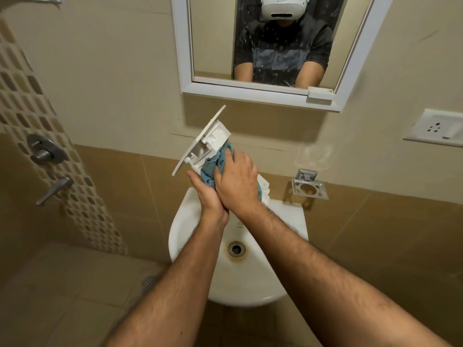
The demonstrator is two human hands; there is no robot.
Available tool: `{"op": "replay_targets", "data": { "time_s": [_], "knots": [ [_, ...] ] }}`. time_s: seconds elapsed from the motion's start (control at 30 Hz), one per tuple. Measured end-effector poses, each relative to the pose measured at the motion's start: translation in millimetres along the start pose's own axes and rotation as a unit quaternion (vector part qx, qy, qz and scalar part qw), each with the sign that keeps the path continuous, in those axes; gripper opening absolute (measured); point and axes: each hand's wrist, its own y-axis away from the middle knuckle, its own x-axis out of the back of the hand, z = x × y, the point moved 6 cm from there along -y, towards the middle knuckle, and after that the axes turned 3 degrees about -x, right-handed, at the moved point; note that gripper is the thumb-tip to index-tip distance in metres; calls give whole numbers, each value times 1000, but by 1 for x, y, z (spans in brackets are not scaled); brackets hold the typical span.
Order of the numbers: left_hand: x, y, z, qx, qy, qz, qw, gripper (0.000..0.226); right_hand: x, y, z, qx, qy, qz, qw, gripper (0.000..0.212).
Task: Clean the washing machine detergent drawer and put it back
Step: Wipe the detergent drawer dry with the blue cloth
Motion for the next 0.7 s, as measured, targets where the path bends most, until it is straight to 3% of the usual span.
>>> {"op": "replay_targets", "data": {
  "time_s": [0.13,0.3,0.53,0.7],
  "knots": [
    [-1,1,3,-8,4,4,1000,73,4,4,1,-6,-64,42,997,42],
    [1,-2,10,28,28,21,999,72,1,27,7,101,2,57,993,64],
    [22,-8,8,36,-13,100,994,49,-12,49,31,91,55,24,994,70],
    [29,-13,12,43,-33,116,992,50,-15,72,61,91,68,14,993,82]
  ]
}}
